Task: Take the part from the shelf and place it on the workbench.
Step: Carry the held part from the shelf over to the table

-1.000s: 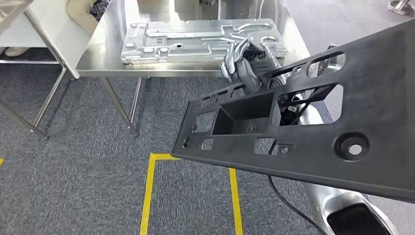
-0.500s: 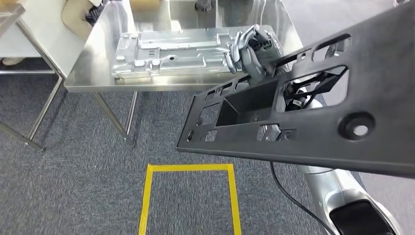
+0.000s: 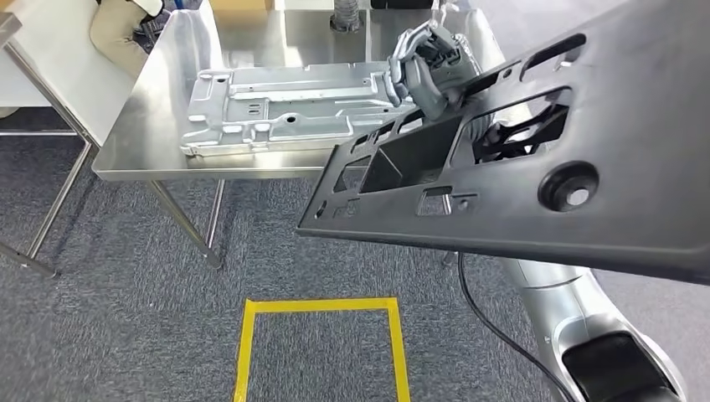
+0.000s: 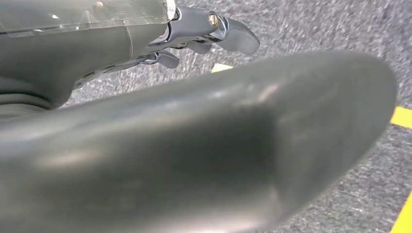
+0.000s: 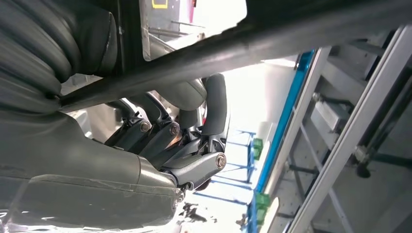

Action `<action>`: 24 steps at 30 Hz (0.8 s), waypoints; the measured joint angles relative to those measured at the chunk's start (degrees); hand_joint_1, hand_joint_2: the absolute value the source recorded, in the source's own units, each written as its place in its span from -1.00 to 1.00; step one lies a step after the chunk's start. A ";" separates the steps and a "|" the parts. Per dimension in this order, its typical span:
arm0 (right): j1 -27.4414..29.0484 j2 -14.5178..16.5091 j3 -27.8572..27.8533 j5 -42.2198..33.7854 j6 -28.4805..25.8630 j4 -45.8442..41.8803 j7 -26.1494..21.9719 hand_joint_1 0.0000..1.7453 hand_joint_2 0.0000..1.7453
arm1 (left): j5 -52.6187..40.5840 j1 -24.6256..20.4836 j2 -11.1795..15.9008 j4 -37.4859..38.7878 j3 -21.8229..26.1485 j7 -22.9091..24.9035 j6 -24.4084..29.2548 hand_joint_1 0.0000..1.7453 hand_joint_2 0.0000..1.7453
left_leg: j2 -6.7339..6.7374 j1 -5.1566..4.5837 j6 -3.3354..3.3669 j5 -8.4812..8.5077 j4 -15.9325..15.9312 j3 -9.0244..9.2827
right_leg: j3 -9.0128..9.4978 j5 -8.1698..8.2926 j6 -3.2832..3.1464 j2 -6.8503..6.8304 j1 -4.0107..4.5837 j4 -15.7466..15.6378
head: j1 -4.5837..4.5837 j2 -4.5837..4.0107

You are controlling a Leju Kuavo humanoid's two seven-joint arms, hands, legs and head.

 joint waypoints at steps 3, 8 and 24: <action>-0.12 -0.48 -0.04 0.07 -0.30 -0.17 0.59 1.00 1.00 | -0.13 -0.11 0.02 0.00 0.01 -0.04 -0.09 -1.00 -1.00 | -0.01 0.06 0.33 -1.07 -0.26 1.19 | -7.28 -3.83 0.98 -0.13 -0.54 10.31 | 0.11 0.01; 0.40 -1.78 -0.04 0.42 -0.95 -0.69 1.53 1.00 1.00 | -0.42 0.05 -0.09 0.00 0.01 -0.12 -0.15 -1.00 -1.00 | -0.23 0.06 -0.07 -3.60 -0.20 4.49 | -7.89 4.17 0.64 -0.48 -0.83 1.50 | 0.14 -0.01; 2.78 -3.25 -0.38 1.06 0.57 -5.81 0.91 1.00 1.00 | -0.37 0.01 -0.09 0.00 0.01 -0.16 -0.06 -1.00 -1.00 | 0.02 0.18 -2.68 -2.43 3.81 -0.32 | -0.94 3.64 -1.71 -0.26 -0.38 -4.84 | -0.36 -0.01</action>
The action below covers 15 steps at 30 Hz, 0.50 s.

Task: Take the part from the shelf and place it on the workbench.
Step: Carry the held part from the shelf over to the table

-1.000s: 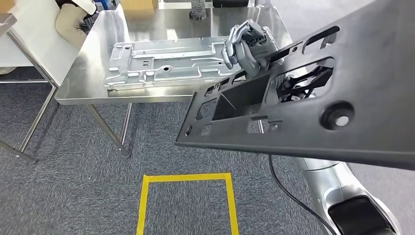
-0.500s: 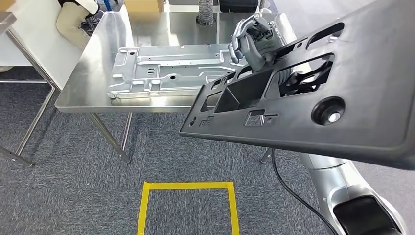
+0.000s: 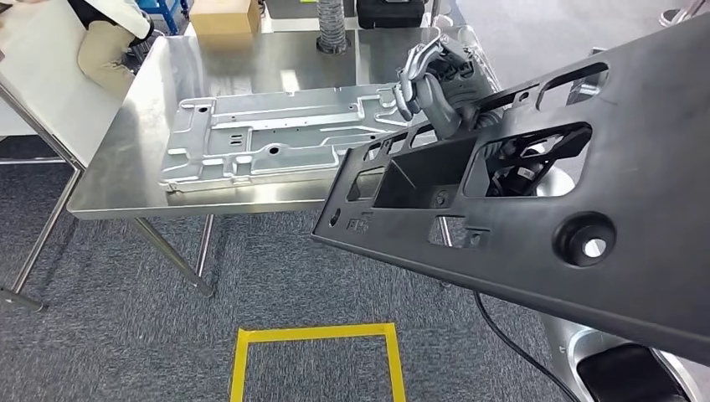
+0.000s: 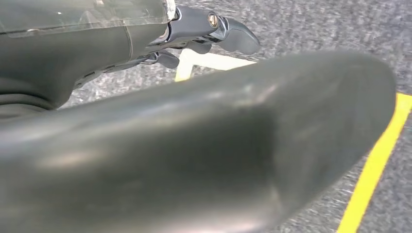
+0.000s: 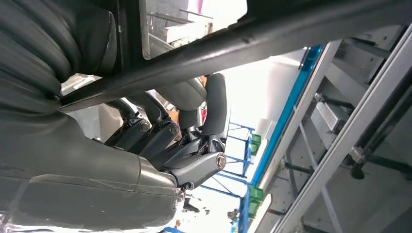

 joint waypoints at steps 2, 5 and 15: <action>0.13 -0.06 -0.20 0.25 0.38 -0.22 0.00 1.00 1.00 | -0.07 -0.10 0.03 0.00 0.00 -0.01 0.00 -1.00 -1.00 | 0.04 -0.26 0.87 0.58 -2.99 1.04 | 0.21 -0.46 0.71 0.02 0.08 0.26 | 0.03 0.00; 0.33 -0.20 -0.55 0.74 0.68 -0.57 0.05 1.00 1.00 | -0.10 -0.13 0.02 -0.01 0.00 -0.07 0.00 -1.00 -1.00 | 0.03 -0.15 2.08 0.90 -3.36 1.75 | 0.20 -0.79 1.72 0.01 0.17 1.62 | 0.10 0.01; 0.79 -0.56 -1.78 0.79 1.62 -0.65 -0.13 1.00 1.00 | -0.15 -0.14 0.04 0.00 0.00 -0.25 -0.05 -1.00 -1.00 | -0.14 -0.05 2.42 -1.42 -3.62 4.90 | -6.16 1.59 2.03 -0.28 -0.08 5.12 | 0.61 -0.01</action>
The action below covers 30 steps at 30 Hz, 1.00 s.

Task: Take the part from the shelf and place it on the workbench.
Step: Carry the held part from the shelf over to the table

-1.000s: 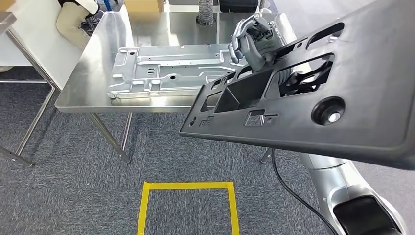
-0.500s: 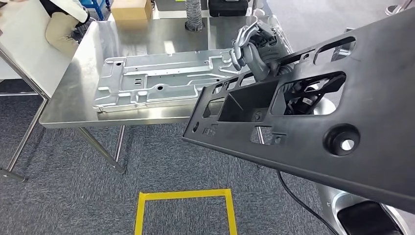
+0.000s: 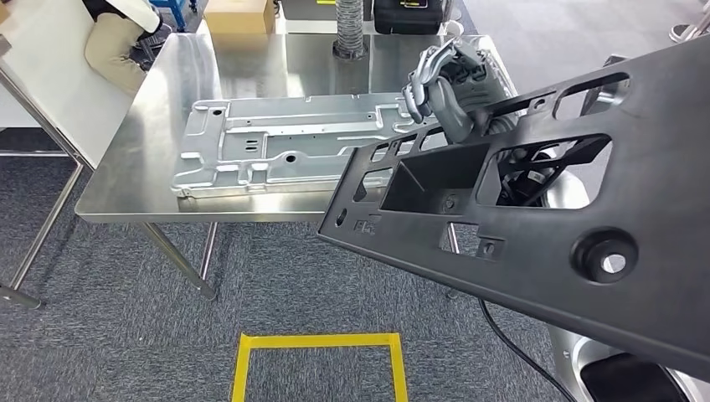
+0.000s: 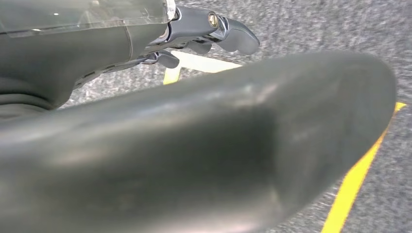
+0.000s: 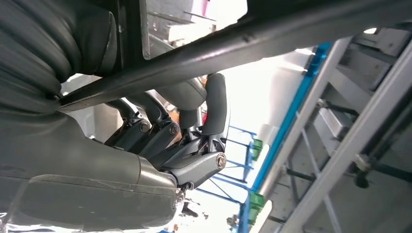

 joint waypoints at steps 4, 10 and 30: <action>0.09 0.01 -0.50 0.03 0.28 -0.03 -0.44 1.00 1.00 | -0.02 -0.24 -0.03 -0.01 0.00 0.02 0.01 -1.00 -1.00 | 0.04 -0.04 -1.46 -0.46 0.32 0.64 | 2.01 0.35 -1.63 -0.15 0.54 -4.86 | -0.21 0.02; 0.37 0.13 -0.79 0.09 0.93 -0.20 -0.51 1.00 1.00 | -0.11 -0.44 -0.06 -0.01 0.00 0.06 0.11 -1.00 -1.00 | 0.12 0.17 -2.61 -5.77 14.49 -7.01 | 5.10 -0.45 -2.77 -0.15 0.17 -5.60 | -0.87 0.01; 1.80 0.20 -1.28 1.01 0.99 -0.50 -0.72 1.00 1.00 | -0.48 0.13 0.23 0.00 0.00 0.10 0.02 -1.00 -1.00 | -0.18 0.04 -0.23 -0.05 -0.06 0.02 | -1.91 -2.47 0.18 0.01 -0.29 2.59 | -0.52 -0.01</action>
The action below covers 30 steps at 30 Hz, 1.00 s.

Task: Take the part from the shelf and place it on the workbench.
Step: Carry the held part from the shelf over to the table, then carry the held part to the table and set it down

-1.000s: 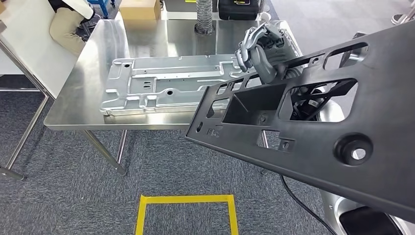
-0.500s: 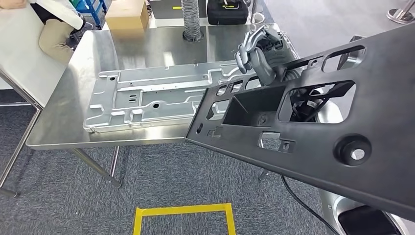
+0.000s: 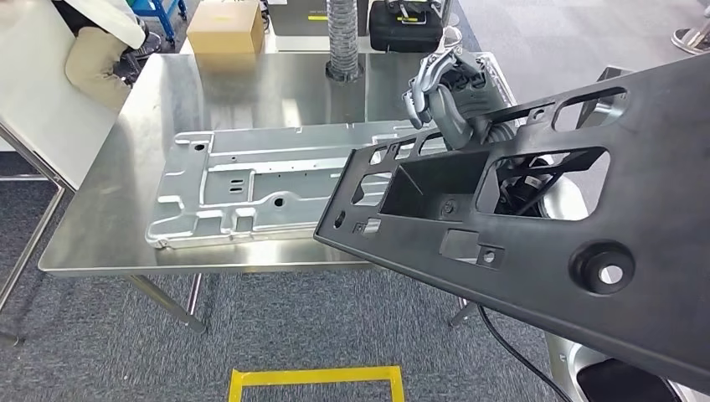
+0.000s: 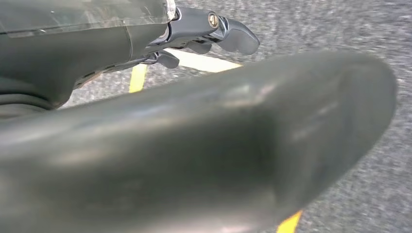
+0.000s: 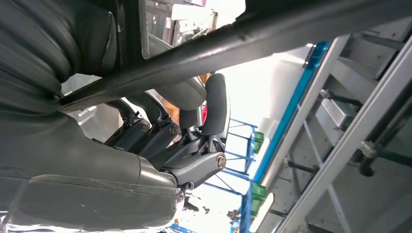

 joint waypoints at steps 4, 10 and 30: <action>0.02 0.00 -0.07 0.21 -0.04 0.00 0.09 1.00 1.00 | -0.04 -0.35 0.01 -0.01 0.00 -0.07 -0.03 -1.00 -1.00 | -0.15 -0.21 -1.30 -1.35 -0.01 1.58 | 1.48 5.64 -1.45 -0.16 0.67 -7.13 | -0.02 0.02; -0.06 0.19 -0.22 0.58 -0.01 -0.21 0.04 1.00 1.00 | -0.08 -0.59 0.09 -0.02 -0.01 -0.13 -0.08 -1.00 -1.00 | 0.20 0.03 -2.54 -5.39 12.68 -5.24 | 4.60 3.92 -3.13 -0.02 0.50 -7.86 | -0.42 0.02; -9.76 -2.50 -5.45 13.19 -6.63 0.97 4.50 1.00 1.00 | -0.48 -0.30 0.30 0.00 0.15 -0.52 -0.39 -1.00 -1.00 | -0.19 -0.02 0.19 3.26 0.26 -3.97 | -0.26 -2.05 0.36 0.08 -0.35 5.42 | 0.07 0.01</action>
